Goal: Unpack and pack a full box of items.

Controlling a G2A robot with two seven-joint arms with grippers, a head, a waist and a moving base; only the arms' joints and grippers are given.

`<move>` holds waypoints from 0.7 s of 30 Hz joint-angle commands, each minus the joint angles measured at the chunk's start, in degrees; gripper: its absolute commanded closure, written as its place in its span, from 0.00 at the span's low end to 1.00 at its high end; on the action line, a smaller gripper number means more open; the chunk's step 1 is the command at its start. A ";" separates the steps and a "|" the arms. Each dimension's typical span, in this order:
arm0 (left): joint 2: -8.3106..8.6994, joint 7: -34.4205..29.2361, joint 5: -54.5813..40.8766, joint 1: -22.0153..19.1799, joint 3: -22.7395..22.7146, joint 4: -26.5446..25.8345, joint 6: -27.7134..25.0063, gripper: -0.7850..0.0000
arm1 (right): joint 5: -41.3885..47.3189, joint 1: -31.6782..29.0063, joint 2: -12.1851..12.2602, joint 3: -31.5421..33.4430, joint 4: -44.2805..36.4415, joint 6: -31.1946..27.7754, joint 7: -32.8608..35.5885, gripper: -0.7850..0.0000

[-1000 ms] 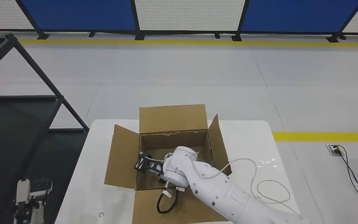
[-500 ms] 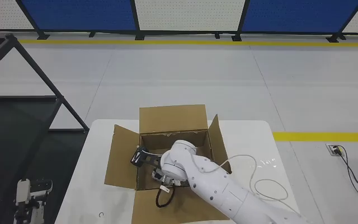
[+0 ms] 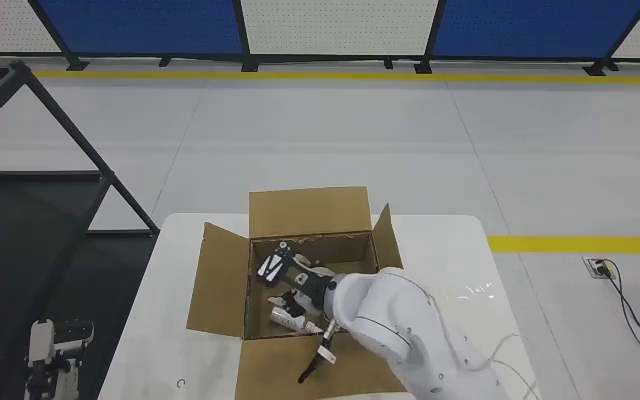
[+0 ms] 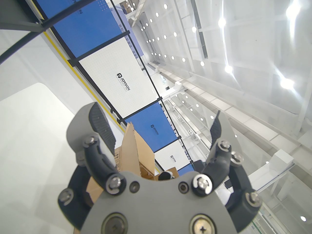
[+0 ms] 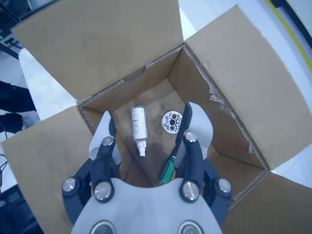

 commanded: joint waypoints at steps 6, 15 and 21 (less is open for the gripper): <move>0.00 0.00 0.00 0.00 0.00 0.00 0.00 0.00 | 6.07 -7.31 1.17 6.83 -8.07 -2.13 -5.91 0.00; 0.00 0.00 0.00 0.00 0.00 0.00 0.00 0.00 | 6.07 -7.31 1.17 6.83 -8.07 -2.13 -5.91 0.00; 0.22 -3.40 1.89 -1.29 0.03 0.83 0.12 0.00 | 8.91 -9.04 1.39 8.77 -9.95 -2.50 -10.18 0.00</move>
